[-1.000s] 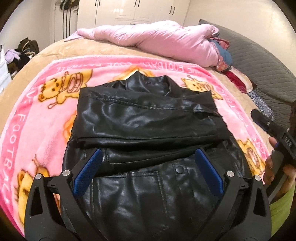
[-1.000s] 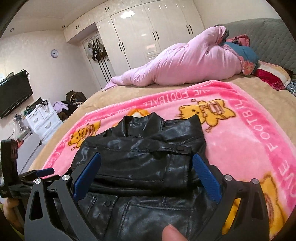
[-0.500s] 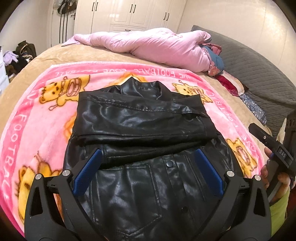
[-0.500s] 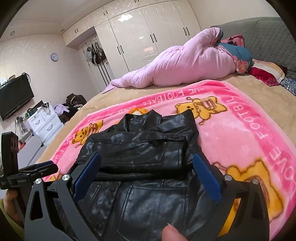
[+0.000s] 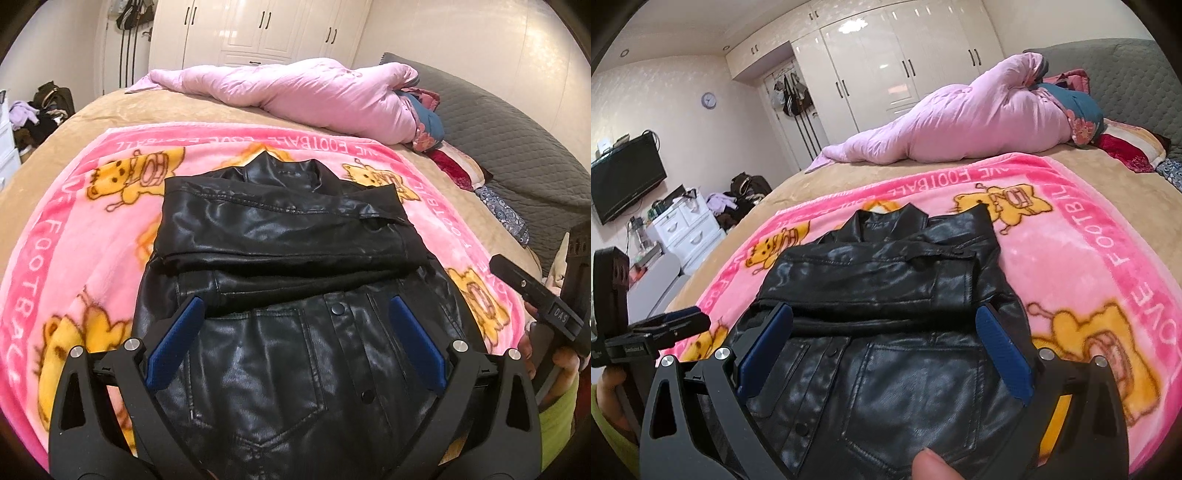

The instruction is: Fold large clothes

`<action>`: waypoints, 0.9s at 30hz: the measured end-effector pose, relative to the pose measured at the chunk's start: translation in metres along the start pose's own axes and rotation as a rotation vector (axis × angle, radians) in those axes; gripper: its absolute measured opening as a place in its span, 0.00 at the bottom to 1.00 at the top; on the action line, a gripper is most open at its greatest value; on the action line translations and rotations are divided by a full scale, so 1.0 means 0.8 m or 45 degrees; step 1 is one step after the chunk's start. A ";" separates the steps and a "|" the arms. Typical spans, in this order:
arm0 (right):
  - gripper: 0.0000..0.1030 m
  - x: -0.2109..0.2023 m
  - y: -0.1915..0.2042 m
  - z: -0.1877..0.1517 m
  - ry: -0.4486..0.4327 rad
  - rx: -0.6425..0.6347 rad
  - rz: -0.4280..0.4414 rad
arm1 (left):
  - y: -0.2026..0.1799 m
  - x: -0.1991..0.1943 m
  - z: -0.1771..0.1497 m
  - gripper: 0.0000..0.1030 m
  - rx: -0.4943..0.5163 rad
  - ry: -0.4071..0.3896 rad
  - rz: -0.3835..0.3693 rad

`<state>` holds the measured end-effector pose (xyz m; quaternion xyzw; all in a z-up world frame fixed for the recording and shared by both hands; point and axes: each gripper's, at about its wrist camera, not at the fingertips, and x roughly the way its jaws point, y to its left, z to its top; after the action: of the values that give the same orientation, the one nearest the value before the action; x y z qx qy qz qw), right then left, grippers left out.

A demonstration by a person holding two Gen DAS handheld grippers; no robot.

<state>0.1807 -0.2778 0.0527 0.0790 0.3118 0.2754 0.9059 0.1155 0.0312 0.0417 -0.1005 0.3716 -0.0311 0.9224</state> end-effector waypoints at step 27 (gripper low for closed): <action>0.96 -0.020 0.013 -0.042 0.136 -0.051 -0.014 | 0.043 -0.014 -0.056 0.91 -0.035 0.067 0.033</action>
<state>0.1449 -0.2787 0.0381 0.0443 0.3546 0.2806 0.8908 0.0758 0.0591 0.0110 -0.1075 0.3974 -0.0168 0.9112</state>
